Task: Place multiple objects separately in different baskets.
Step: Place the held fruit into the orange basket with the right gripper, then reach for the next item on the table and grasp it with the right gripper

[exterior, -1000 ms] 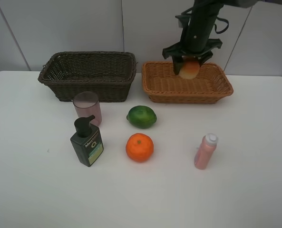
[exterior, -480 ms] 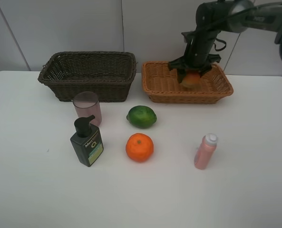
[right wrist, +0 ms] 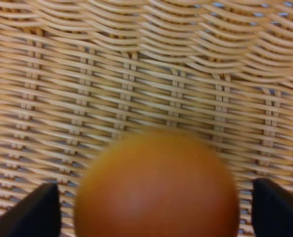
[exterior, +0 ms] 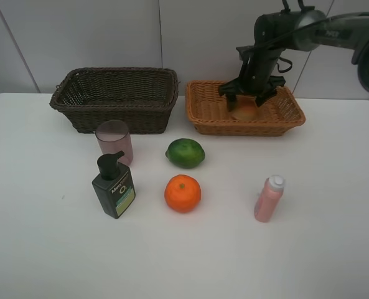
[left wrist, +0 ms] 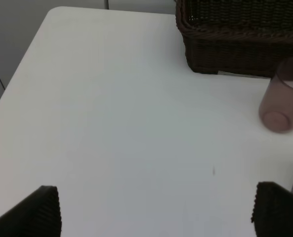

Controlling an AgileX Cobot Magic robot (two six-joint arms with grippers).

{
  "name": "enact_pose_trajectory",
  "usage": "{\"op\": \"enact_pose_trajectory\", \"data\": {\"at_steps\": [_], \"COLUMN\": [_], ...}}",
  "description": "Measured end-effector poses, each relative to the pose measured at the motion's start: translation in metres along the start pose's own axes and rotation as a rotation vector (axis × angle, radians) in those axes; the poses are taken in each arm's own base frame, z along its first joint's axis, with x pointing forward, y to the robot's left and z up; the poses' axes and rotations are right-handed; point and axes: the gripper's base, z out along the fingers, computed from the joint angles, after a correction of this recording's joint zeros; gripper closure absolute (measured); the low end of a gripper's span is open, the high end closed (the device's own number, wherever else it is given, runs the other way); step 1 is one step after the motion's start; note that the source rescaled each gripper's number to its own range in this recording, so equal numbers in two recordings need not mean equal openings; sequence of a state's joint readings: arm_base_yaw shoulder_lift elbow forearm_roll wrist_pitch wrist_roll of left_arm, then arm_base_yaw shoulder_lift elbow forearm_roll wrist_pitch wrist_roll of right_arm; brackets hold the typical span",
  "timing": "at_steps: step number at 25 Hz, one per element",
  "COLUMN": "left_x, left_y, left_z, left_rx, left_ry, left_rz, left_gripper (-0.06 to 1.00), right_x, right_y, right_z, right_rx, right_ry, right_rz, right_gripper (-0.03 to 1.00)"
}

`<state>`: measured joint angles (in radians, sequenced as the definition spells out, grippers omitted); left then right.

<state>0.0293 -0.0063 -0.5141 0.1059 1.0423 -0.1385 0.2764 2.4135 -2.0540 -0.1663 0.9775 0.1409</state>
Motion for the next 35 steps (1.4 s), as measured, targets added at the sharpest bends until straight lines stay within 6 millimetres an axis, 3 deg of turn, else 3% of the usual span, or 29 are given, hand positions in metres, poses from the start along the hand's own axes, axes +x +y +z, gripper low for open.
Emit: {"op": "enact_pose_trajectory", "data": {"at_steps": [11, 15, 21, 25, 30, 35], "left_x": [0.000, 0.000, 0.000, 0.000, 0.000, 0.000], "left_y": [0.000, 0.000, 0.000, 0.000, 0.000, 0.000], "left_z": [0.000, 0.000, 0.000, 0.000, 0.000, 0.000], "left_rx": [0.000, 0.000, 0.000, 0.000, 0.000, 0.000], "left_ry": [0.000, 0.000, 0.000, 0.000, 0.000, 0.000], "left_rz": [0.000, 0.000, 0.000, 0.000, 0.000, 0.000], "left_gripper": [-0.06, -0.06, -0.06, -0.06, -0.06, -0.06], "right_x": [0.008, 0.006, 0.004, 0.005, 0.025, 0.067], "right_y": [-0.004, -0.006, -0.006, -0.006, 0.002, -0.003], "right_z": [-0.015, -0.036, -0.083, -0.102, -0.121, -0.135], "right_rx": [0.023, 0.024, 0.013, 0.007, -0.029, -0.028], "right_ry": [0.105, 0.088, 0.062, 0.037, 0.070, 0.153], "right_rz": [0.001, 0.005, 0.021, 0.035, 0.030, 0.039], "right_gripper": [0.14, 0.14, 0.14, 0.14, 0.14, 0.14]}}
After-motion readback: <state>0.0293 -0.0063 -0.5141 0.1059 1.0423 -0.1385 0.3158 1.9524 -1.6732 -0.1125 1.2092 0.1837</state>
